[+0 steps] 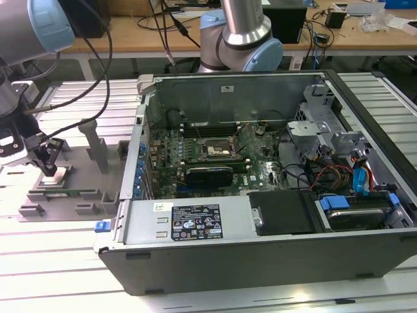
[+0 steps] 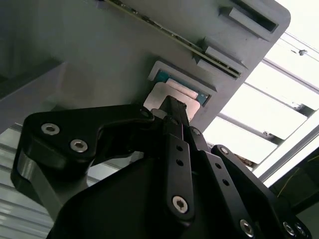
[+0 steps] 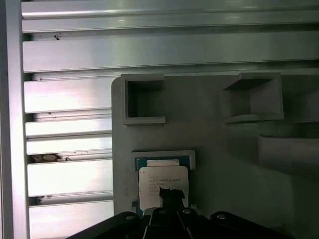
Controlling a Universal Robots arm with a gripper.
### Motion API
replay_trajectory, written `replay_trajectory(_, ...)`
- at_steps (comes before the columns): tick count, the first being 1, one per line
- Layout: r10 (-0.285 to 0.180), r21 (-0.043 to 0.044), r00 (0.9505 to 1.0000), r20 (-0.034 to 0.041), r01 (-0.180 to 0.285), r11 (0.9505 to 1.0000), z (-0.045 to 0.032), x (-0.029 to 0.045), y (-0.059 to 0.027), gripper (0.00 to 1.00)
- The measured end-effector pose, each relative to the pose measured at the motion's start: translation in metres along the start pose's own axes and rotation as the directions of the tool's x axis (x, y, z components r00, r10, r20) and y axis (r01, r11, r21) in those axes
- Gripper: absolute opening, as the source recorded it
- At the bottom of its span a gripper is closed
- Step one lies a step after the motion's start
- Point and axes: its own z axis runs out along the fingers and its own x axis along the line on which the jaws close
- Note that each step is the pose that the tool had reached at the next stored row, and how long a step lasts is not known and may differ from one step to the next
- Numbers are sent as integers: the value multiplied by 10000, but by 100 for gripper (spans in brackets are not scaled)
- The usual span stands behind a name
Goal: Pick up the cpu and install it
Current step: 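Pick up the cpu and move it towards the insertion slot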
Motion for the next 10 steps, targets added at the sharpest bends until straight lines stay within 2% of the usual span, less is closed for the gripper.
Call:
replay_trajectory(5,-4,-1,10000,0,4,10000,1,0,0,11)
replay_trajectory(6,-5,-1,10000,1,5,10000,1,0,0,17)
replay_trajectory(7,-5,-1,10000,1,5,10000,1,0,0,30)
replay_trajectory(10,-7,-1,10000,1,7,10000,1,0,0,48)
